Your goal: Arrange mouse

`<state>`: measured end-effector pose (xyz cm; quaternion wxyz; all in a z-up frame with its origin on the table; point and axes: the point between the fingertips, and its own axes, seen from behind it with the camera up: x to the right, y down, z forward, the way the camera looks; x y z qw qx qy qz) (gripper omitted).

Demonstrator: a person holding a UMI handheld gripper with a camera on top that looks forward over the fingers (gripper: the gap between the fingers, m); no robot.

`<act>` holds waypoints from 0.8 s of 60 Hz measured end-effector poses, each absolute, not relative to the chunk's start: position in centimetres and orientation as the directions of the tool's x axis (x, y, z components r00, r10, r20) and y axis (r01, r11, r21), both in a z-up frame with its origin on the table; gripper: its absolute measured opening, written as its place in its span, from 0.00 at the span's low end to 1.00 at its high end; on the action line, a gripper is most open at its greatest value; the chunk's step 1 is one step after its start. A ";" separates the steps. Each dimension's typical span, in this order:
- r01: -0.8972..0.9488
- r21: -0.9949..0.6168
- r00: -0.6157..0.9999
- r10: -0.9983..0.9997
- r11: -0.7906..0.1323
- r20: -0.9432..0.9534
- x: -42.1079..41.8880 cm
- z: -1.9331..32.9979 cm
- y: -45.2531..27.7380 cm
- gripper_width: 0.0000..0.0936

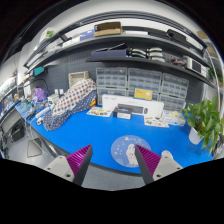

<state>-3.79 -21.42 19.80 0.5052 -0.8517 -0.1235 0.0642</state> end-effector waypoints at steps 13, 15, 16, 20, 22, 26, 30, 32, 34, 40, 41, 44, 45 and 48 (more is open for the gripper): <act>0.136 -0.831 0.972 0.236 -0.540 0.006 -0.4 14.5 -22.0 0.93; 0.131 -0.821 0.975 0.222 -0.555 0.005 0.5 13.5 -22.2 0.93; 0.128 -0.816 0.977 0.214 -0.564 0.005 1.0 13.0 -22.3 0.93; 0.114 -0.795 0.983 0.182 -0.596 0.005 3.1 10.9 -22.6 0.93; 0.106 -0.783 0.986 0.165 -0.613 0.005 4.2 9.8 -22.8 0.93; 0.090 -0.762 0.992 0.128 -0.642 0.009 6.7 7.9 -23.0 0.93; 0.076 -0.744 0.996 0.089 -0.664 0.022 9.4 6.2 -23.0 0.94; 0.070 -0.738 0.997 0.070 -0.671 0.031 10.9 5.4 -22.9 0.94; 0.064 -0.732 0.998 0.052 -0.678 0.039 12.3 4.6 -22.6 0.94; 0.047 -0.716 0.998 0.003 -0.697 0.063 16.4 2.6 -21.4 0.93; 0.045 -0.713 0.998 -0.004 -0.700 0.067 17.1 2.2 -21.2 0.93; 0.036 -0.708 0.997 -0.025 -0.706 0.075 18.7 1.4 -20.3 0.93; 0.032 -0.708 0.997 -0.030 -0.705 0.074 19.2 1.2 -19.9 0.92; 0.022 -0.709 0.997 -0.041 -0.705 0.071 20.5 0.6 -18.6 0.92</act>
